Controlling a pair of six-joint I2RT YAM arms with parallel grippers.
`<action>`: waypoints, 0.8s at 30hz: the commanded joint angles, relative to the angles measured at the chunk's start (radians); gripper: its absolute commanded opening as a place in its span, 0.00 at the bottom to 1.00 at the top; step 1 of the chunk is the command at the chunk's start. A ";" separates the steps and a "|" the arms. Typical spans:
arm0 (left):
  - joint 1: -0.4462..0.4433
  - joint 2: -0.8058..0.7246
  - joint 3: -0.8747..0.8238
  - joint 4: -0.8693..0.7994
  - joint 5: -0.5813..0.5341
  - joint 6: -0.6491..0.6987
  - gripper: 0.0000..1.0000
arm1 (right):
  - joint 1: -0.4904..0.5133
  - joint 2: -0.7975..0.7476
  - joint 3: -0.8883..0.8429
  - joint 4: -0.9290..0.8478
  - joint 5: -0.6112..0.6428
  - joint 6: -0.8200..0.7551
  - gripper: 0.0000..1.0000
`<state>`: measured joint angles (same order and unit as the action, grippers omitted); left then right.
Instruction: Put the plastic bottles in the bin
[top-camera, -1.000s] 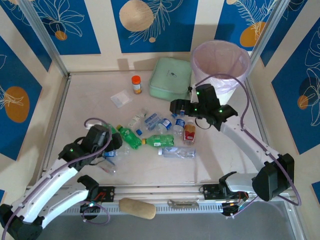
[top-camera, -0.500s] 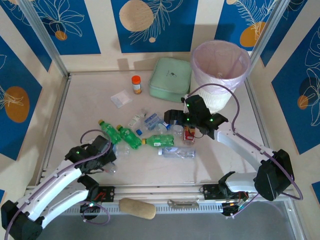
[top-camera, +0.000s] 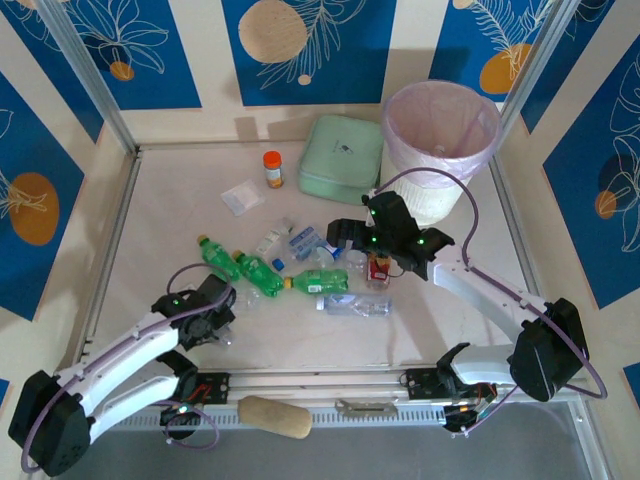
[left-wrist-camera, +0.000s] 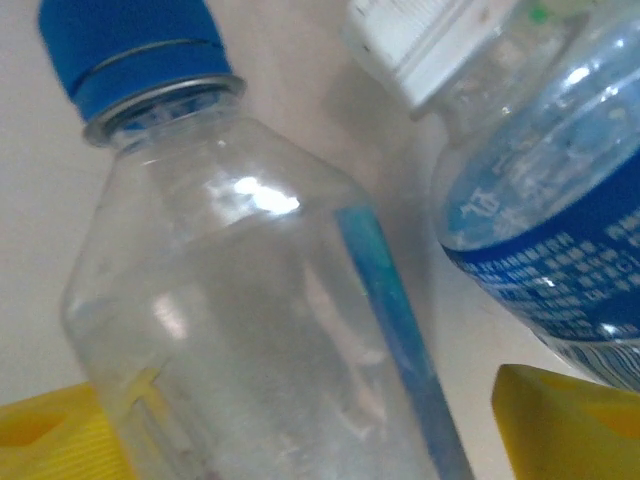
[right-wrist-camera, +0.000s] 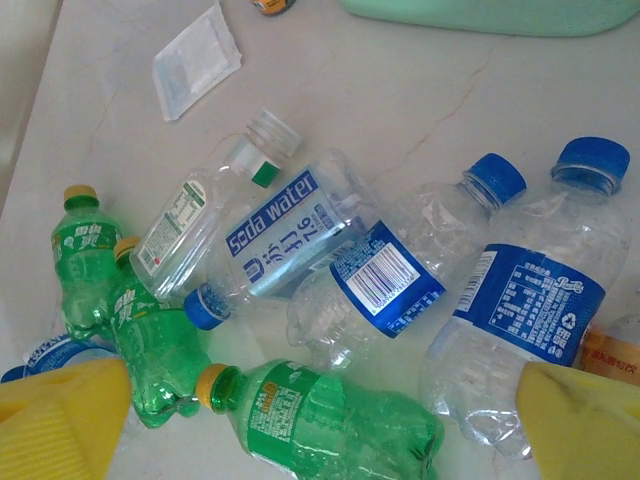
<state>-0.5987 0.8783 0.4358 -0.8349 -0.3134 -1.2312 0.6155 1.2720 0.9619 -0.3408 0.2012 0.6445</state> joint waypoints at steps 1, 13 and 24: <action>-0.005 0.032 -0.009 0.044 -0.021 -0.023 0.77 | 0.006 0.008 0.016 -0.019 0.038 0.009 0.99; -0.003 0.072 0.036 -0.037 -0.097 0.022 0.47 | -0.013 0.216 0.161 0.024 0.008 -0.065 0.99; 0.010 -0.028 0.221 -0.034 -0.244 0.328 0.46 | -0.032 0.262 0.200 0.082 -0.069 -0.053 0.99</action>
<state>-0.5957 0.8661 0.5835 -0.8955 -0.4789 -1.0687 0.5953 1.5253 1.1267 -0.2871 0.1749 0.6018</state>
